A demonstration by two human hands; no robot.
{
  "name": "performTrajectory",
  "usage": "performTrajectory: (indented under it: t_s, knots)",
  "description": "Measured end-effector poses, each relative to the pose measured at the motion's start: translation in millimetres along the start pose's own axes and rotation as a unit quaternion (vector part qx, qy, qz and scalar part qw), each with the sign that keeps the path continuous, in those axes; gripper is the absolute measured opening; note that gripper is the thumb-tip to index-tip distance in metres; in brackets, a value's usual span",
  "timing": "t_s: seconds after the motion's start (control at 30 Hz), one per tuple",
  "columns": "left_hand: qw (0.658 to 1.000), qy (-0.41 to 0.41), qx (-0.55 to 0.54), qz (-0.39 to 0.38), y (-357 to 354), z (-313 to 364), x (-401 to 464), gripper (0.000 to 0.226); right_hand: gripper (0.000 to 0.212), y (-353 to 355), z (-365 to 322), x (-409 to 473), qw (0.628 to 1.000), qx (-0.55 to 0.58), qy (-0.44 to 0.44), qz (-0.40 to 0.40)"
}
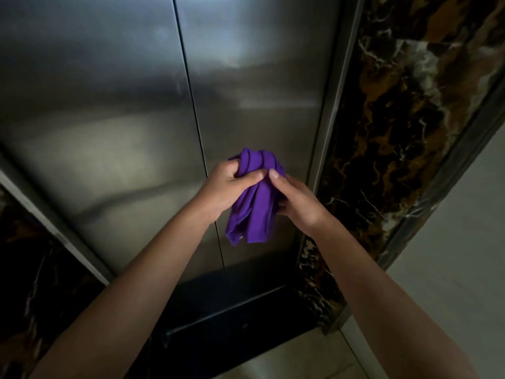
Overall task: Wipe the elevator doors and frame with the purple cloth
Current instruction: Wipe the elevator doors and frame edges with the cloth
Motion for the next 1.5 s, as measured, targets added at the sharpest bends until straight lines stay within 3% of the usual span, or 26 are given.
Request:
performTrajectory:
  t_s: [0.1,0.2,0.27,0.3,0.37,0.47,0.57,0.67,0.73,0.83,0.9,1.0,1.07,1.13,1.2,1.33,1.5]
  knots:
    - [0.998,0.011,-0.063,0.005,-2.3,-1.6,-1.5,0.013,0.051,0.1,-1.9,14.3,1.0,-0.022,0.015,-0.009]
    - [0.995,0.0,0.053,0.085,19.6,5.4,-0.5,0.012,0.042,4.4,-10.3,25.6,0.999,0.007,0.04,0.011]
    - [0.969,0.003,0.188,0.16,37.8,13.2,-2.9,0.032,0.039,6.8,-17.8,33.3,0.996,0.058,0.063,0.024]
    - [0.956,0.008,0.217,0.198,46.7,15.1,-5.9,0.039,0.038,7.8,-21.2,37.6,0.993,0.085,0.071,0.027]
    - [0.955,0.025,0.173,0.238,57.0,12.1,-14.1,0.041,0.038,7.0,-29.3,46.9,0.988,0.131,0.077,0.017]
    - [0.98,0.104,0.073,0.156,43.6,-7.5,-17.8,0.062,0.04,0.6,-44.0,60.2,0.979,0.186,0.079,-0.025]
    - [0.989,0.119,-0.001,0.092,20.2,-13.5,-15.2,0.053,0.033,-5.5,-51.8,73.3,0.979,0.18,0.084,-0.035]
    - [0.985,0.066,-0.011,0.161,27.9,-3.1,-10.3,0.031,0.029,-7.5,-60.5,85.2,0.99,0.029,0.14,0.001]
    - [0.977,0.028,-0.049,0.207,39.4,2.5,-10.3,0.032,0.035,-16.8,-62.7,95.0,0.987,-0.004,0.155,-0.033]
    - [0.963,-0.033,-0.124,0.239,52.5,19.0,-12.2,0.041,0.059,-33.2,-54.7,111.5,0.971,0.133,0.123,-0.159]
    - [0.958,-0.046,-0.135,0.248,60.6,28.5,-12.9,0.044,0.062,-45.9,-51.9,114.6,0.947,0.208,0.098,-0.226]
    - [0.961,-0.028,-0.052,0.269,72.7,38.6,-14.7,0.034,0.056,-63.6,-46.7,118.6,0.953,0.19,0.055,-0.23]
    - [0.946,-0.006,0.075,0.315,85.2,46.8,-19.3,0.015,0.044,-67.2,-48.7,123.5,0.976,0.13,0.058,-0.166]
    - [0.922,0.006,0.152,0.357,99.0,53.6,-24.4,0.011,0.04,-70.6,-52.1,129.8,0.986,0.099,0.082,-0.108]
    - [0.918,0.014,0.126,0.375,111.7,51.2,-28.7,0.009,0.045,-76.8,-54.2,136.2,0.986,0.108,0.094,-0.089]
    - [0.936,0.031,-0.005,0.351,133.5,34.4,-29.1,0.02,0.051,-94.8,-56.9,150.7,0.975,0.17,0.06,-0.131]
    - [0.939,-0.005,0.138,0.315,182.7,56.8,-15.5,0.018,0.024,-122.4,-81.8,167.0,0.973,0.136,0.132,-0.129]
Point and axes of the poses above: each hand's wrist, its own x-axis towards the middle knuckle, its own y-axis out of the back of the hand, z = x × y, the point moved 9 cm from there along x, towards the middle knuckle, and after that the axes turned 11 degrees about -z, right-handed, at the moved point
